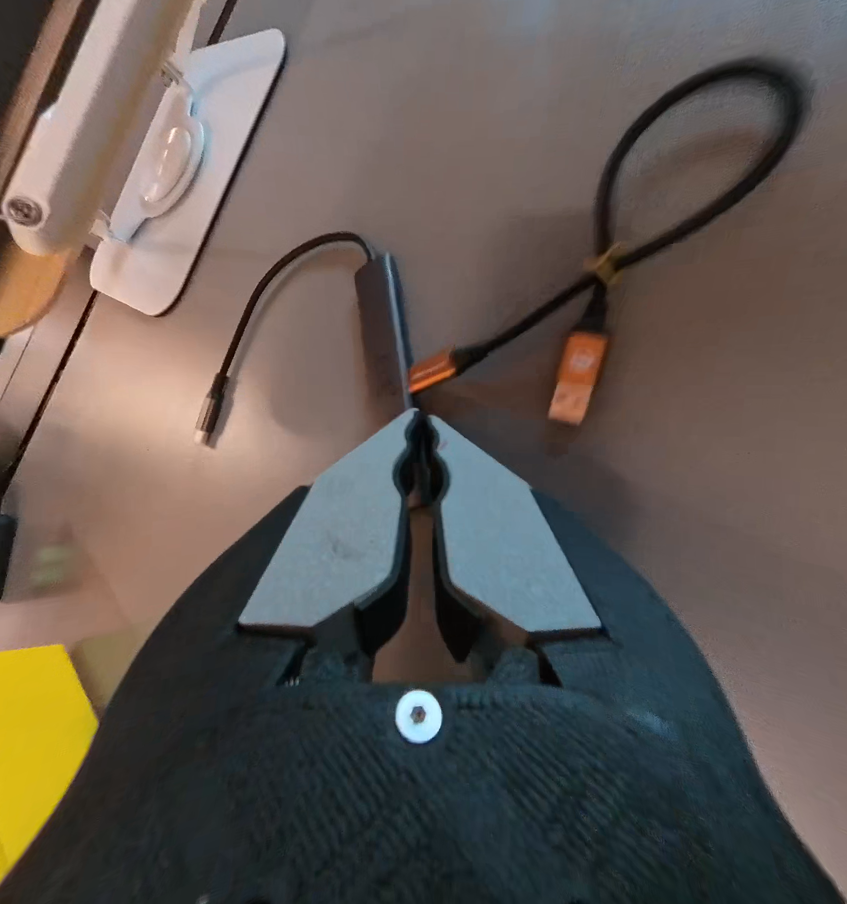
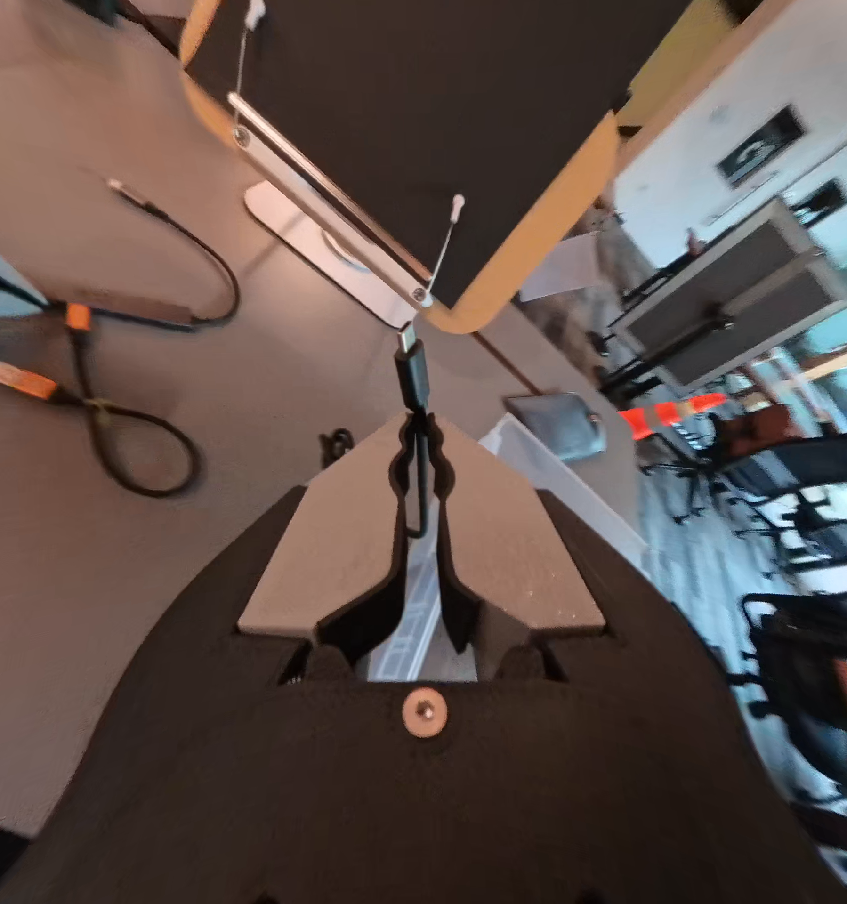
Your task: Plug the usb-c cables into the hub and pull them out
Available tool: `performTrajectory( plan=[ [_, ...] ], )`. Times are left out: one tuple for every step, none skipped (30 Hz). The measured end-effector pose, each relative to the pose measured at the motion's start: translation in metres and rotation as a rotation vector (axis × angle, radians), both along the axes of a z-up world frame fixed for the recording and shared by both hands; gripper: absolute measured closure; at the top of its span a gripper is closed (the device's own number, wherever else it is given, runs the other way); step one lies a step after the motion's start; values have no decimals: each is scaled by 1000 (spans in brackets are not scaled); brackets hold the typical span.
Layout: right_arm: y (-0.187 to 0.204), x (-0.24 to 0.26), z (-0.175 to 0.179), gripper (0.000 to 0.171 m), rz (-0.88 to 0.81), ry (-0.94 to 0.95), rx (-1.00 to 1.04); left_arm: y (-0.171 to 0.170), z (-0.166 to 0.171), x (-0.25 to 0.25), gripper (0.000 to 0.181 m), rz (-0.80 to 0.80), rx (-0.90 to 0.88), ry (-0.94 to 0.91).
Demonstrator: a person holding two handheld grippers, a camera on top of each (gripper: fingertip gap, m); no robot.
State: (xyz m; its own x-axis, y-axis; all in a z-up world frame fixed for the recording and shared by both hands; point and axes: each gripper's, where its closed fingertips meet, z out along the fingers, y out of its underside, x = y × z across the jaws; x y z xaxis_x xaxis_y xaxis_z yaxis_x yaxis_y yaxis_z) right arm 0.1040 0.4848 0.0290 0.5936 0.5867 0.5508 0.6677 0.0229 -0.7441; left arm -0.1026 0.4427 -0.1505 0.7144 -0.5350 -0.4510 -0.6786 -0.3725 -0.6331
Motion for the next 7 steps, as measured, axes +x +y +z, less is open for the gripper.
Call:
performTrajectory(
  plan=[
    [0,1,1,171,-10,-31,28,1,4,0,181,3,10,-20],
    [0,0,-3,170,-13,-69,44,1,10,0,181,-4,38,-22],
    [1,-3,-11,170,-5,-110,35,2,18,-1,181,-12,78,-17],
    [1,-10,-26,169,18,-149,-7,2,24,-4,181,-8,100,-10],
    [0,-19,-44,169,52,-179,-72,1,30,-4,181,-10,115,-11],
    [-1,-29,-63,170,91,-198,-139,-1,34,-3,181,-18,118,-21],
    [-3,-41,-81,170,140,-205,-201,-3,36,-4,181,-14,105,-36]
  ],
)
